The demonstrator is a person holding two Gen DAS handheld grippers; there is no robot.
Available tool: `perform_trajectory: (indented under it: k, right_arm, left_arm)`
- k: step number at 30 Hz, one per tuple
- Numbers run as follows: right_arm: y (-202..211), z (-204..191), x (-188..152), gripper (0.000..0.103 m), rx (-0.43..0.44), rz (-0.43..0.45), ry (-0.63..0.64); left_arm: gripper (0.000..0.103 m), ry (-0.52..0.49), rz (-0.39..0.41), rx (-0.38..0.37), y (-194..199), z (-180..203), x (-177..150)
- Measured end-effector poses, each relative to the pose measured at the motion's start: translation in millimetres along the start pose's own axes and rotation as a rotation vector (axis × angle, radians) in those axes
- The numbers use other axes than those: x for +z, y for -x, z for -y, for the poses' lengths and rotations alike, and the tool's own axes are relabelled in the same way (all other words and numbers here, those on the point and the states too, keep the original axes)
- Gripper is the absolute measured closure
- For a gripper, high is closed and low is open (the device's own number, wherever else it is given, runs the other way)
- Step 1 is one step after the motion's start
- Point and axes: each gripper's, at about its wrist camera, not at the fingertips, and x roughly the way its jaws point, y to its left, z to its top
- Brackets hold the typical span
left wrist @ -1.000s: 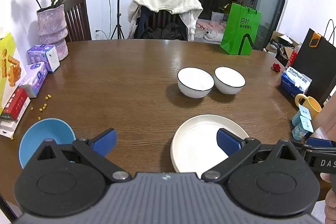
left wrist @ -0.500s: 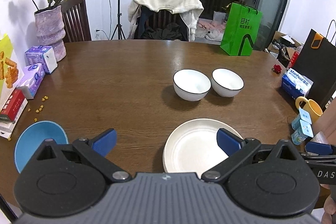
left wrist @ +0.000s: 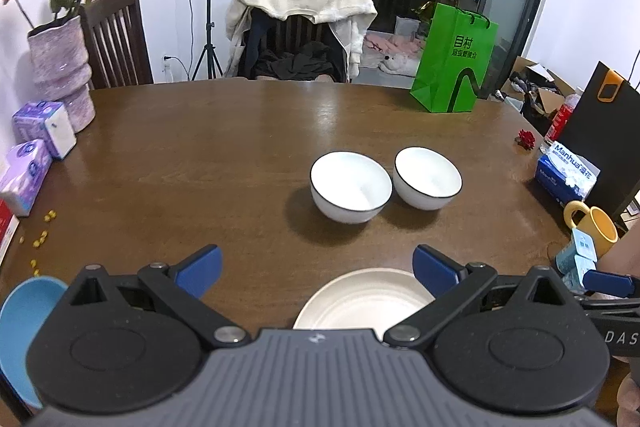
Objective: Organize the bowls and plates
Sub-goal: 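Move both grippers past the plate stack toward the white bowls, then close both grippers on the rim of one white bowl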
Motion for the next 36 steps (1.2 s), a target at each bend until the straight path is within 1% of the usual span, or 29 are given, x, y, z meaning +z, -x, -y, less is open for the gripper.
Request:
perform_trajectory:
  k: [6,10,23,29,36]
  right_arm:
    - [-24.8,6.1,22.1,0.0,-0.001,-0.013,-0.023]
    - [-44.1,5.5,35.5,0.0,-0.007,-0.028,-0.015]
    - [-115.6,-0.9,70.5,0.0,-0.013,-0.108,-0.012]
    - [-143.8,-5.3,83.6,0.0,-0.009,-0.13,-0.022]
    - [-174.2,-9.1,97.4,0.0,-0.006,-0.155,-0.036]
  left_arm:
    - [0.0,0.0,-0.016,0.006,-25.9,1.4,18.5]
    - [0.0,-0.002,-0.028,0.013,-43.3,0.8,29.3]
    - [0.0,0.011,-0.066,0.015,-104.1,-12.8,62.8]
    - [0.0,0.0,-0.078,0.018,-129.2,-16.3,76.5]
    - [0.0,0.004,-0.112,0.01,-162.1,-19.0,86.9]
